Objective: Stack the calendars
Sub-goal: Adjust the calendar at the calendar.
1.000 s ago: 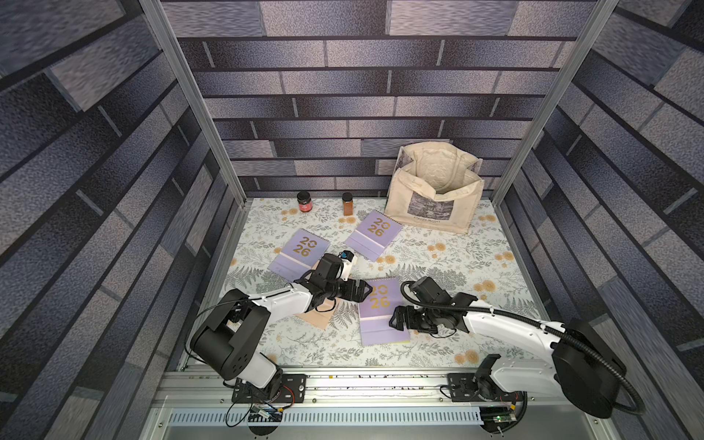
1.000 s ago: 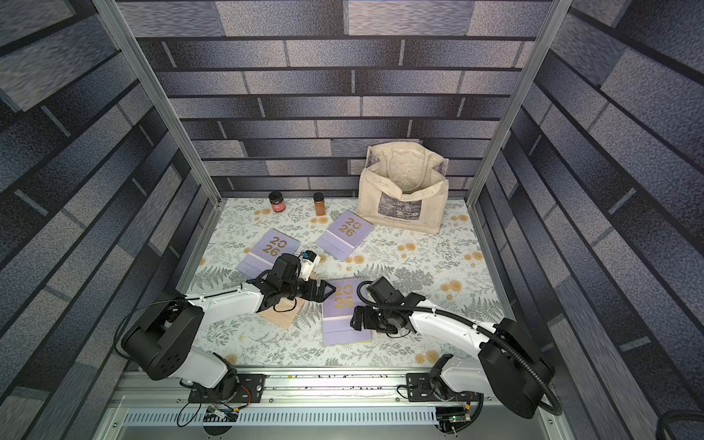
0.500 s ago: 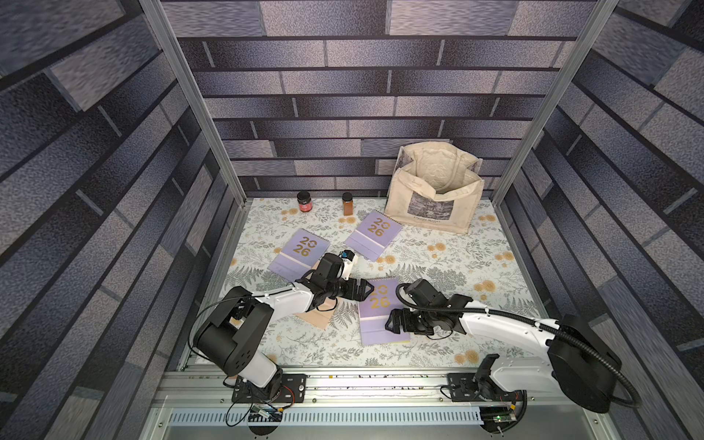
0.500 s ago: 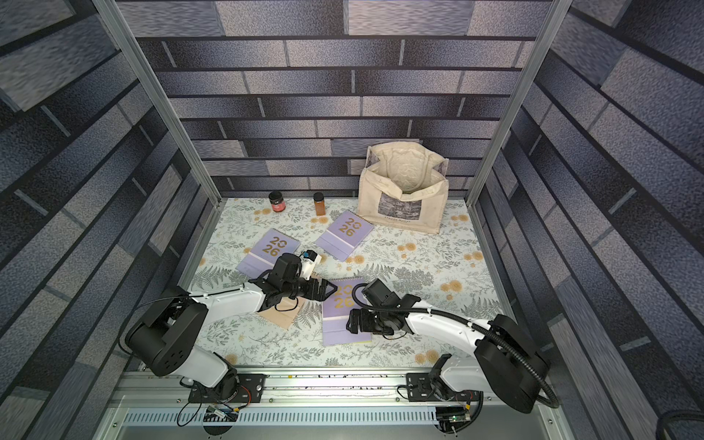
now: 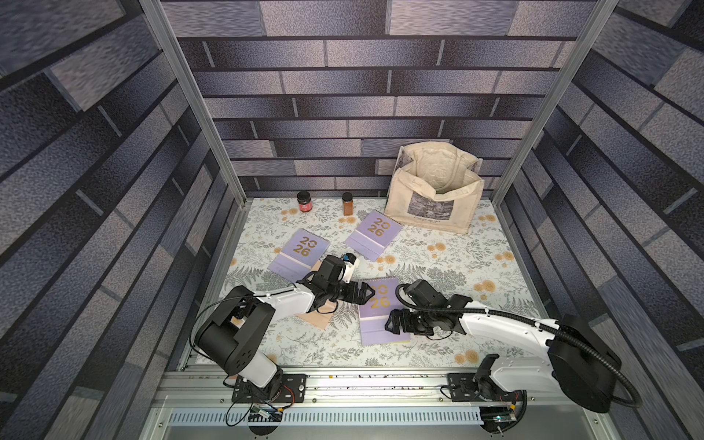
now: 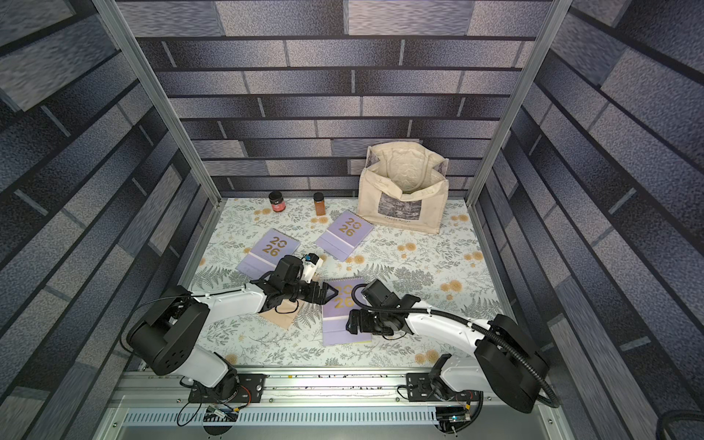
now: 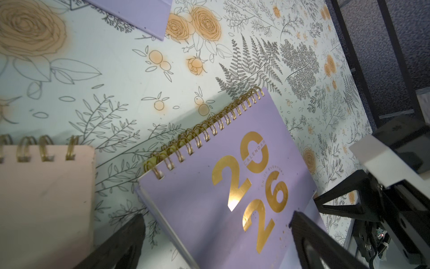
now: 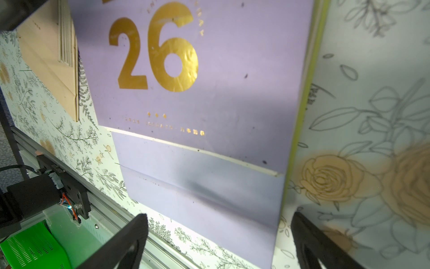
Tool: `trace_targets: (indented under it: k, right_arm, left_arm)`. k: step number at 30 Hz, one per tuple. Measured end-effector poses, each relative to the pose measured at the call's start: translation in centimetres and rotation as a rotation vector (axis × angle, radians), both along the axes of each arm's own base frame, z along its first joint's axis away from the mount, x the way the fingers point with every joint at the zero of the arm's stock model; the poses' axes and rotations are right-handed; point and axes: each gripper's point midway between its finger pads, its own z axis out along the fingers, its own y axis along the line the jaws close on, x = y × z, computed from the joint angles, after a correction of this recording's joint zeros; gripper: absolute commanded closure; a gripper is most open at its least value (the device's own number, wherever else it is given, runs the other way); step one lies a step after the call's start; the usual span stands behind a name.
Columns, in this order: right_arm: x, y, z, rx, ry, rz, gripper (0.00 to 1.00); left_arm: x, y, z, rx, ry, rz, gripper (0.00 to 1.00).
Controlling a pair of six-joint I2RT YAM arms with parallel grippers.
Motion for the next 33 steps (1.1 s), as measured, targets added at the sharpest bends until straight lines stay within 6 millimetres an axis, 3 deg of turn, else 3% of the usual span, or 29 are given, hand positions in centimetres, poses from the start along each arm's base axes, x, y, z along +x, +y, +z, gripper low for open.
trace_targets:
  k: [26, 30, 33]
  right_arm:
    - [0.2, 0.8, 0.2, -0.005, -0.005, 0.014, 0.02]
    - [0.5, -0.4, 0.3, -0.052, -0.033, -0.009, 0.01]
    - [1.0, -1.5, 1.7, -0.063, -0.081, -0.028, 0.00]
  left_arm:
    - [0.1, -1.0, 0.1, -0.009, 0.003, -0.021, 0.00]
    - [0.5, -0.1, 0.1, 0.012, 0.004, 0.007, 0.00]
    - [1.4, 2.0, 1.3, 0.035, -0.020, 0.060, 0.00]
